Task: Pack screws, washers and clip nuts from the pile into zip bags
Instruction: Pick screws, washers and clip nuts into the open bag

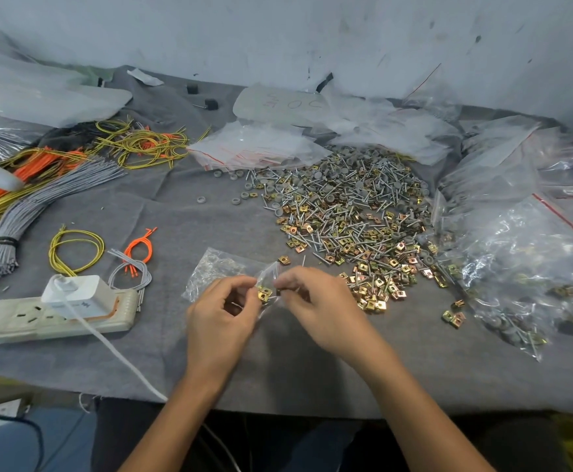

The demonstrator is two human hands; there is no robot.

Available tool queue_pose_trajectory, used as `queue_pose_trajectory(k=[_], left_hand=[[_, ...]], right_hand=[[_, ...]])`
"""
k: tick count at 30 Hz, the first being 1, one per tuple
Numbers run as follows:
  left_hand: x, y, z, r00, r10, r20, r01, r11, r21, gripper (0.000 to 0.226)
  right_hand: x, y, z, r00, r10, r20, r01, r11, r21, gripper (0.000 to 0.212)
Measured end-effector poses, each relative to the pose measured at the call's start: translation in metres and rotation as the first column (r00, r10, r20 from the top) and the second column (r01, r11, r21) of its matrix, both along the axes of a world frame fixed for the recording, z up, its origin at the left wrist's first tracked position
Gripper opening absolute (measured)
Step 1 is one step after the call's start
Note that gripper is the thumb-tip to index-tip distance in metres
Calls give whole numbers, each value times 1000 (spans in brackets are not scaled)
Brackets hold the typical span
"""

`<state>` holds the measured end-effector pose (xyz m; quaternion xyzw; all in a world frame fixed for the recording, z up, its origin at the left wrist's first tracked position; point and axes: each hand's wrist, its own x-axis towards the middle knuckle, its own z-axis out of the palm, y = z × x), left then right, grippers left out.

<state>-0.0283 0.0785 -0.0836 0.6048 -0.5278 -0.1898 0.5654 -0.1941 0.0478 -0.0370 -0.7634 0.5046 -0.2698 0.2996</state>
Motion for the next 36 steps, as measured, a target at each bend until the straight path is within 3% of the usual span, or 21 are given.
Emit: queue_pose_trajectory(k=[6,10,15,19,21,24,27,32,36], left_hand=[[0,2,0,999,-9,36,12,997,-77,11],[1,5,-1,998,6,70,5,987,-158,17],[5,3,-7,998,20,57,-11,988,-154,13],[3,2,-5,998,39,42,-33,991,-128,12],[2,3,-4,998,31,53,-24,991,-135,11],[-1,6,-3,987,14,160,15,984,-180,10],[-3,8,-2,983,24,183,15,977,-212,13],[-3,9,-2,988,28,150,6,976,-216,14],[-2,5,0,996,79,40,-74,991,-111,21]], right_hand=[[27,-4,-9,999,-29,-21,28,999,-37,13],[32,-2,-11,985,-47,-164,32,995,-92,12],[25,11,-10,989,122,82,-122,993,-3,17],[-9,8,0,992,61,108,-56,997,-49,24],[-37,0,5,1000,-29,-1,29,996,-83,19],[-81,-12,10,944,-156,-292,127,985,-117,11],[-104,-15,10,878,-152,-454,147,988,-47,4],[-102,-13,2,880,-126,-458,128,991,-29,6],[-96,-12,-1,883,-126,-452,128,991,-25,5]])
